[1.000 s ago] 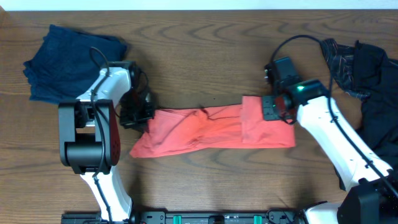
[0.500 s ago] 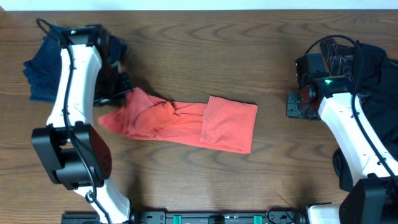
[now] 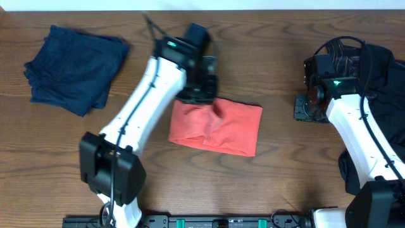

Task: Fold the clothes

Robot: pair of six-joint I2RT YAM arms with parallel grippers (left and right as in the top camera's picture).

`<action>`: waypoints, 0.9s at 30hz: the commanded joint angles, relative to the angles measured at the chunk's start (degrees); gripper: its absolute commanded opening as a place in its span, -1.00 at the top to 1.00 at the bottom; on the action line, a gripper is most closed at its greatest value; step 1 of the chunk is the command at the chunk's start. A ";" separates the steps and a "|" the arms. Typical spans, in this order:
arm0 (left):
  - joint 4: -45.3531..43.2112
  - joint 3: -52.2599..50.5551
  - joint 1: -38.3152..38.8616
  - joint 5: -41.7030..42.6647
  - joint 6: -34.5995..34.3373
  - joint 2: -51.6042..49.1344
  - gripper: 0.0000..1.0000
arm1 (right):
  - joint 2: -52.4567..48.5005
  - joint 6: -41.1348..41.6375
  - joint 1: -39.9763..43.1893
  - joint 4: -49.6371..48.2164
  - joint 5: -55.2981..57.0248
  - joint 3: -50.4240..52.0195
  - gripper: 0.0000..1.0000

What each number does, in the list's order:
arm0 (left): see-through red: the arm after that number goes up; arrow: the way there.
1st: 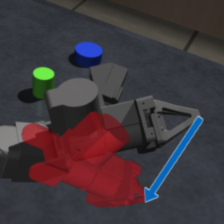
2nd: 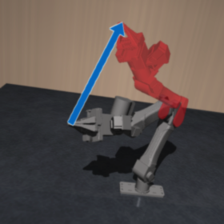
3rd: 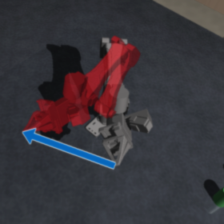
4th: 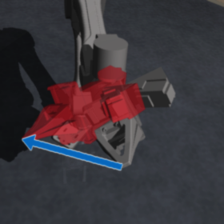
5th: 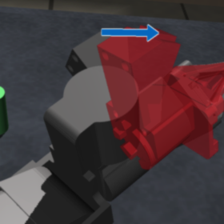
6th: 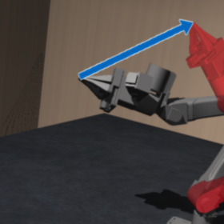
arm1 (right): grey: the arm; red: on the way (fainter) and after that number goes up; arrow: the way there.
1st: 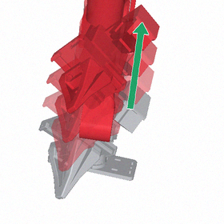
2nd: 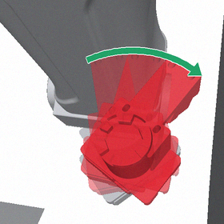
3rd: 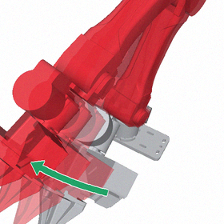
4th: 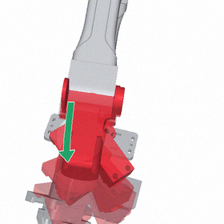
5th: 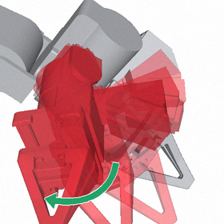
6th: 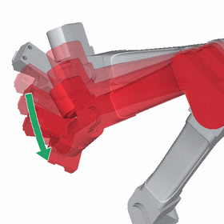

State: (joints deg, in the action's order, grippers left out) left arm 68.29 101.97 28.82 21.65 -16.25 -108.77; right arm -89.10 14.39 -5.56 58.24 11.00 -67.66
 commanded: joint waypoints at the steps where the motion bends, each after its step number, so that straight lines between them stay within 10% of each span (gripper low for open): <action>1: -2.67 -0.28 4.00 -1.46 -4.02 -0.63 0.88 | 0.07 -1.05 0.42 0.17 0.70 -0.37 0.20; 20: -10.86 -0.28 14.97 -3.80 -5.29 -8.61 0.88 | 0.07 -1.16 0.42 0.70 0.55 -0.37 0.20; 27: -7.98 1.57 13.16 2.78 6.27 -5.97 0.45 | 0.07 -1.25 0.37 -0.48 -4.07 -0.37 0.18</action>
State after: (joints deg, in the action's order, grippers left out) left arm 58.37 101.93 43.68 21.47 -17.32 -117.43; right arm -89.10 13.96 -5.56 58.35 9.82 -67.66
